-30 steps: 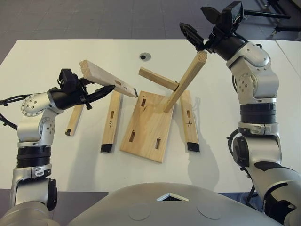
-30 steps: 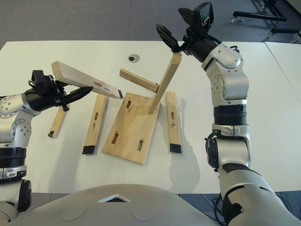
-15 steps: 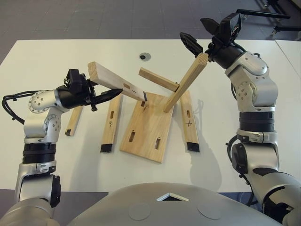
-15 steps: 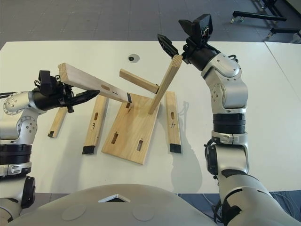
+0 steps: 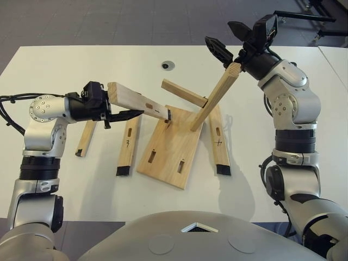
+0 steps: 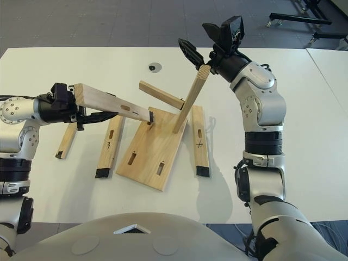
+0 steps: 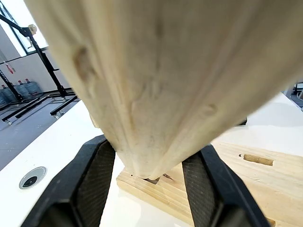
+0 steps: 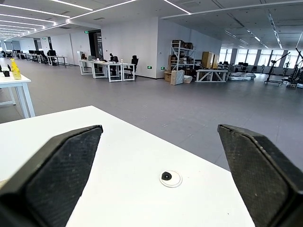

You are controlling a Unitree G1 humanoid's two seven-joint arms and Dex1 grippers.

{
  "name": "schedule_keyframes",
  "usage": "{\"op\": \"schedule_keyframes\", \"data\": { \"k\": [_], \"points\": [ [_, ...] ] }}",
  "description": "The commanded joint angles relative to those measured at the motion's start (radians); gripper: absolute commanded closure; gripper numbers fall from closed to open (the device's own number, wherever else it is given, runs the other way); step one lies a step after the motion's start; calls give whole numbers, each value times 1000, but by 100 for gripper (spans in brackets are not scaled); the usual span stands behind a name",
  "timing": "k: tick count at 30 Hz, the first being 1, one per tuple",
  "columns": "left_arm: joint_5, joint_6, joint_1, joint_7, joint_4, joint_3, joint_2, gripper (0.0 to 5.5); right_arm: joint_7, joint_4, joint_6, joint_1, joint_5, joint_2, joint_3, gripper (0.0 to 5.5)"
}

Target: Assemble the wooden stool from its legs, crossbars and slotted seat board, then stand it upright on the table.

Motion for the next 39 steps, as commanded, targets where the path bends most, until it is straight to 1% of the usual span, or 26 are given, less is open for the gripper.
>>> {"op": "schedule_keyframes", "data": {
  "k": [1,6,16,20,30,34,39],
  "points": [
    [3,16,-64,-32,14,1,38,342,-2,-27,26,18,14,16,7,101],
    [12,18,-87,-55,31,-10,44,342,-2,-38,37,24,14,21,8,101],
    [15,3,-113,-48,44,-21,4,342,-1,-38,40,24,14,19,10,101],
    [31,-14,-124,-63,58,-31,5,342,-2,-41,42,25,16,19,8,101],
    [70,-45,-82,-93,58,-63,19,342,10,-28,43,13,13,18,13,101],
    [69,-33,-76,-119,49,-71,39,342,13,-25,45,10,14,17,13,101],
    [15,79,-74,-207,14,-87,107,342,19,-16,56,3,13,18,14,101]
  ]
}}
